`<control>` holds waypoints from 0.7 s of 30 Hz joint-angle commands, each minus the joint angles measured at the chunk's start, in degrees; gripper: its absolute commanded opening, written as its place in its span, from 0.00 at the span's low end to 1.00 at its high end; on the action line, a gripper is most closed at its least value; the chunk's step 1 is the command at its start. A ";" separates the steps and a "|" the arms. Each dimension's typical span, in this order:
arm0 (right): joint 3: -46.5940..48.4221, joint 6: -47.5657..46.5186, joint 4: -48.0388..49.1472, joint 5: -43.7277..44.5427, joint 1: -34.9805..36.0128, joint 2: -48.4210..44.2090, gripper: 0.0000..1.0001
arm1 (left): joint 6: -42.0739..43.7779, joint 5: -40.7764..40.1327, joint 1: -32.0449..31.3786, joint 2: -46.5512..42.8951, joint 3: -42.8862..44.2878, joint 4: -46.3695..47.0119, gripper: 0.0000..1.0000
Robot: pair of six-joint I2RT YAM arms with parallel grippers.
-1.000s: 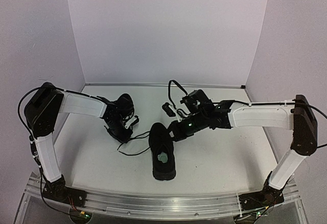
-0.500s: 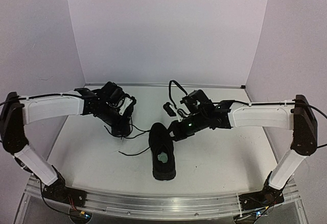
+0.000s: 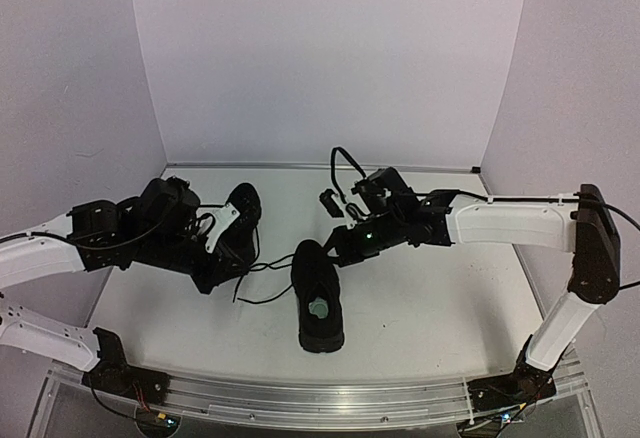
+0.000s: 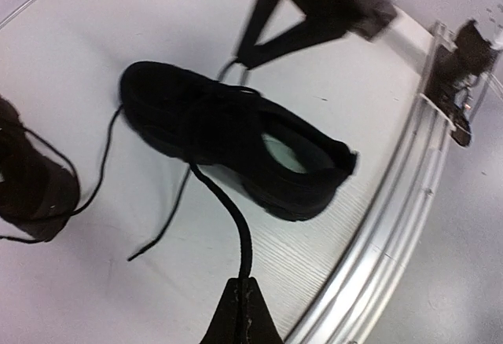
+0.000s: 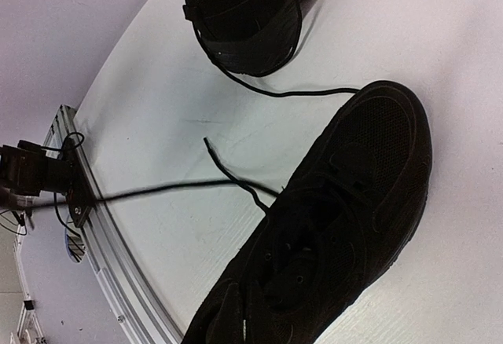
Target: Tie the shoes
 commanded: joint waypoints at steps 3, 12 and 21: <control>3.00 0.76 0.45 1.76 -0.20 1.70 0.00 | 2.40 3.91 -9.72 -1.90 1.26 3.10 0.00; 2.93 -0.33 0.46 2.10 -0.25 1.39 0.00 | 13.90 6.77 -18.98 12.61 14.74 4.14 0.00; 2.28 -2.24 0.47 0.95 -1.04 0.07 0.00 | 25.71 13.50 -19.67 29.85 27.89 7.49 0.00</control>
